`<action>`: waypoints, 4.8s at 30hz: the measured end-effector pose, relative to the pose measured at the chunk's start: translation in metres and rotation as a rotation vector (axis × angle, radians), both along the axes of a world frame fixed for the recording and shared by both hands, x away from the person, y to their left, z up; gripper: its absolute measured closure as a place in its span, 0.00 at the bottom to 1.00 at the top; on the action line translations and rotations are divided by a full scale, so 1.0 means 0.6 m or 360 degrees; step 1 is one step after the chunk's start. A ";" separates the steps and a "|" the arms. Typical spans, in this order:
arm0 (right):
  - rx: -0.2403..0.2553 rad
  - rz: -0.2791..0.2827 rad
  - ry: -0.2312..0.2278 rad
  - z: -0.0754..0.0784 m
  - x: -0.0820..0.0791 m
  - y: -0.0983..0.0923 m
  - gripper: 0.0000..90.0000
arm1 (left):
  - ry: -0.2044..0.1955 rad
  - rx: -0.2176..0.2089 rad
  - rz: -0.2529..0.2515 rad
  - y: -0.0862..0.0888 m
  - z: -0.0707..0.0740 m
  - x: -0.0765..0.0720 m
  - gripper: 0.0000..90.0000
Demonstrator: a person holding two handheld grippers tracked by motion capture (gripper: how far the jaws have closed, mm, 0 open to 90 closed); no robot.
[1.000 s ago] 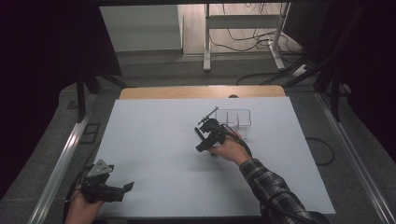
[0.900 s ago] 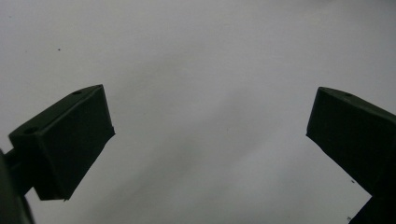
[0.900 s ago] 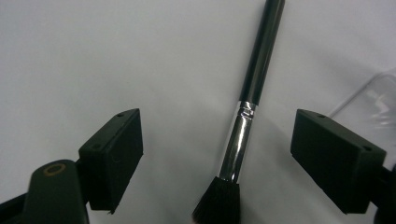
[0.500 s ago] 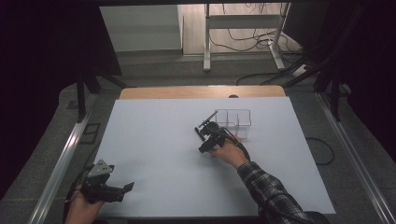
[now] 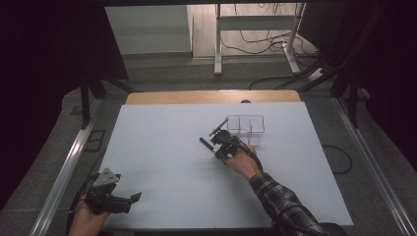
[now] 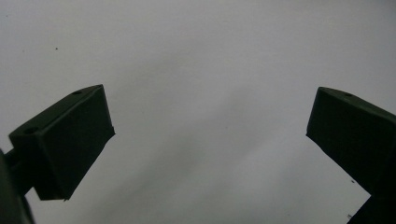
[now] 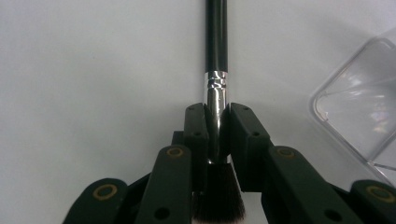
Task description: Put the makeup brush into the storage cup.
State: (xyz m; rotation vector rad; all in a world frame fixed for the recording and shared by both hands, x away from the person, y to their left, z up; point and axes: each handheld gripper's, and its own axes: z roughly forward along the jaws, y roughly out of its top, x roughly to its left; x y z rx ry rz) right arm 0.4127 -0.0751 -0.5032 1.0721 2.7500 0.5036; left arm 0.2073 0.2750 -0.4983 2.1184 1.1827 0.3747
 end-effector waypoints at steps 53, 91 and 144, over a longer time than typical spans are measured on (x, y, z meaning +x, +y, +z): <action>0.0290 0.0194 -0.0071 0.073 -0.082 -0.088 0.86 | -0.0098 -0.0144 -0.0163 -0.015 0.011 -0.005 0.00; 0.0230 0.0313 -0.0020 0.077 -0.155 -0.121 0.86 | -0.0104 -0.0049 -0.0302 -0.077 0.022 0.013 0.00; 0.0223 0.0526 0.0106 0.092 -0.192 -0.102 0.86 | -0.0052 0.0126 -0.0842 -0.289 0.020 0.132 0.02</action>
